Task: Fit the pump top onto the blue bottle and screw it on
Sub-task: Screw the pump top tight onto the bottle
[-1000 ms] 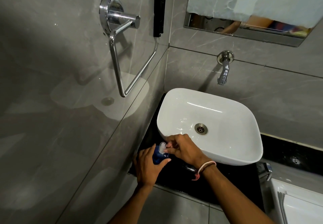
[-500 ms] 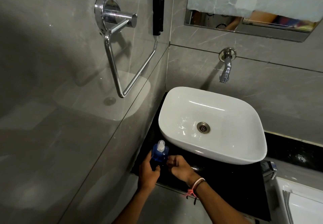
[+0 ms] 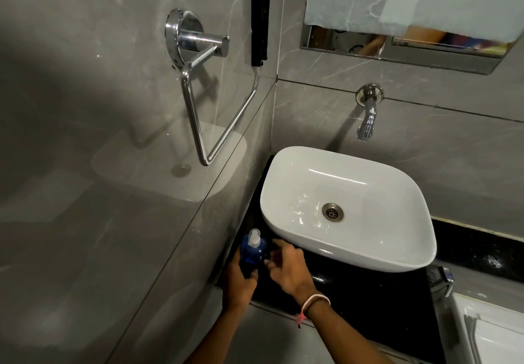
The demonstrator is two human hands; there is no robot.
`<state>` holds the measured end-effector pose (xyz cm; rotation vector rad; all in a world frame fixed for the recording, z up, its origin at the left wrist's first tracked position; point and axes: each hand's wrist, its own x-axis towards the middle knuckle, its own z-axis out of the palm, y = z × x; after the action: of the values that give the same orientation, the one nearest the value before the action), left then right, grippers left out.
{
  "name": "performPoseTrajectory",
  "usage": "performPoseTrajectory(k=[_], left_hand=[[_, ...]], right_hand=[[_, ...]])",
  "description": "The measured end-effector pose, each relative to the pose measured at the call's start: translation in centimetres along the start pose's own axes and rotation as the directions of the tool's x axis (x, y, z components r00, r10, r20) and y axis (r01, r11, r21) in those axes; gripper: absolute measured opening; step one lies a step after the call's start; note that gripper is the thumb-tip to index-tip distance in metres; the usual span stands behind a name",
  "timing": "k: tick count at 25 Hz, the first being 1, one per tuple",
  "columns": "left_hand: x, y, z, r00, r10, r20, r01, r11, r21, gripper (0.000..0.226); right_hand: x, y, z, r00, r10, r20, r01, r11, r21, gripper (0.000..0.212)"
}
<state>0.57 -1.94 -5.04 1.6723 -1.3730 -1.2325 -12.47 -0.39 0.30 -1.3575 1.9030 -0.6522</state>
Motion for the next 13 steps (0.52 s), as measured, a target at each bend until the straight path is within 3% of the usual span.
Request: performPoseTrajectory(k=[2, 4, 10, 13], left_hand=[[-0.2, -0.1, 0.1, 1.000, 0.013, -0.006, -0.013, 1.000, 0.007, 0.070], [-0.5, 0.0, 0.1, 1.000, 0.008, -0.005, -0.008, 1.000, 0.017, 0.070], [-0.5, -0.3, 0.0, 1.000, -0.009, 0.016, 0.008, 0.996, 0.085, 0.076], [0.2, -0.3, -0.4, 0.999, 0.011, 0.043, -0.016, 0.993, 0.118, 0.077]], right_hand=[[-0.4, -1.5, -0.6, 0.985, -0.147, -0.090, 0.145, 0.989, -0.023, 0.059], [-0.6, -3.0, -1.2, 0.963, -0.252, -0.093, 0.248, 0.967, -0.052, 0.060], [-0.1, -5.7, -2.0, 0.934, -0.356, -0.029, 0.337, 0.904, -0.262, 0.023], [0.3, -5.8, -2.0, 0.922, -0.386, 0.001, 0.373, 0.891, -0.259, 0.014]])
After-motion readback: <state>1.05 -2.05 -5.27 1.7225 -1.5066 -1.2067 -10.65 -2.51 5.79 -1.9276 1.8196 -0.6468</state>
